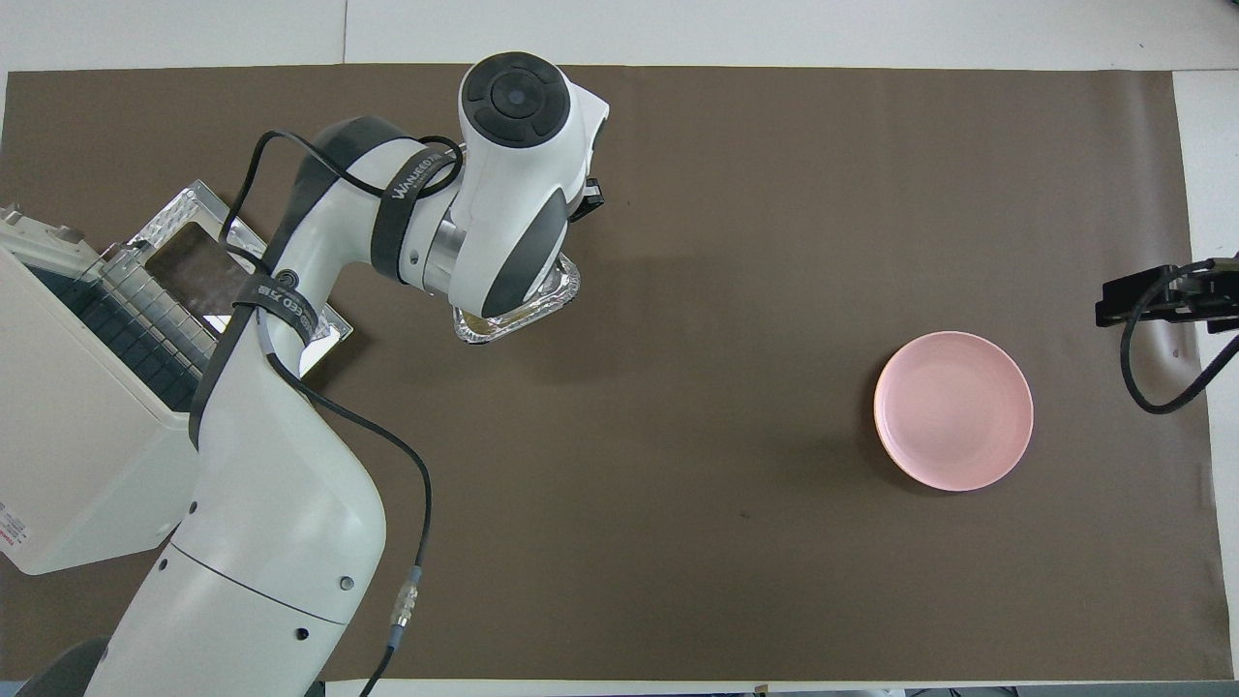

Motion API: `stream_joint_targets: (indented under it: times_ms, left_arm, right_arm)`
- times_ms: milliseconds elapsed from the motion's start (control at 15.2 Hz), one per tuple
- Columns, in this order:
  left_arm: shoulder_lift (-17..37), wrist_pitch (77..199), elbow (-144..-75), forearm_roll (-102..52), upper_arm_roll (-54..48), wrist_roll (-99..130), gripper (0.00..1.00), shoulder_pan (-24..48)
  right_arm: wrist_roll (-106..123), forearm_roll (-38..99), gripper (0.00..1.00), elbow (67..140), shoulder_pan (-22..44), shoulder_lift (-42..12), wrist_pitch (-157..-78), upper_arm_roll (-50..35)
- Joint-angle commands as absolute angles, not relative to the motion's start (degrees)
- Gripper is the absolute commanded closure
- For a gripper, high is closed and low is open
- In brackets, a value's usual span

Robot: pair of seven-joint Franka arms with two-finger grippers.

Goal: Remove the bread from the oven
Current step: 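Pull the foil tray out of the oven with the left gripper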

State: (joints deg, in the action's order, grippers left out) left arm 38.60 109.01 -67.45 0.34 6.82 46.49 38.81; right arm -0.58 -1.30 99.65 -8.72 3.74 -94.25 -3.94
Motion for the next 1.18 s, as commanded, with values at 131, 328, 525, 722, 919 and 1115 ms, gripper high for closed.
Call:
stream_joint_targets:
  times_ms: [131,328,525,722,919,1115]
  left_arm:
    - [39.2,106.6,-65.4,-2.2,6.3,44.1,1.00,38.8]
    - [39.3,107.3,-65.4,-2.1,5.4,39.7,1.00,39.5]
    - [39.1,109.9,-65.6,-2.0,4.2,31.1,1.00,41.0]
    - [38.8,111.2,-66.6,1.9,4.1,21.4,1.00,44.1]
    - [37.5,113.2,-71.4,1.9,4.7,21.9,1.00,48.0]
    - [37.8,113.3,-74.2,2.9,6.9,29.5,1.00,51.7]
  right_arm:
    - [-1.1,-1.8,0.00,99.8,-9.5,4.0,-93.8,-4.7]
    - [-1.1,-1.8,0.00,99.8,-9.5,4.0,-93.8,-4.7]
    - [-1.1,-1.8,0.00,99.8,-9.5,4.0,-93.7,-4.6]
    - [-1.1,-1.8,0.00,99.8,-9.5,4.0,-93.7,-4.7]
    - [-1.1,-1.8,0.00,99.8,-9.5,4.0,-93.8,-4.7]
    - [-1.1,-1.8,0.00,99.8,-9.5,4.0,-93.8,-4.7]
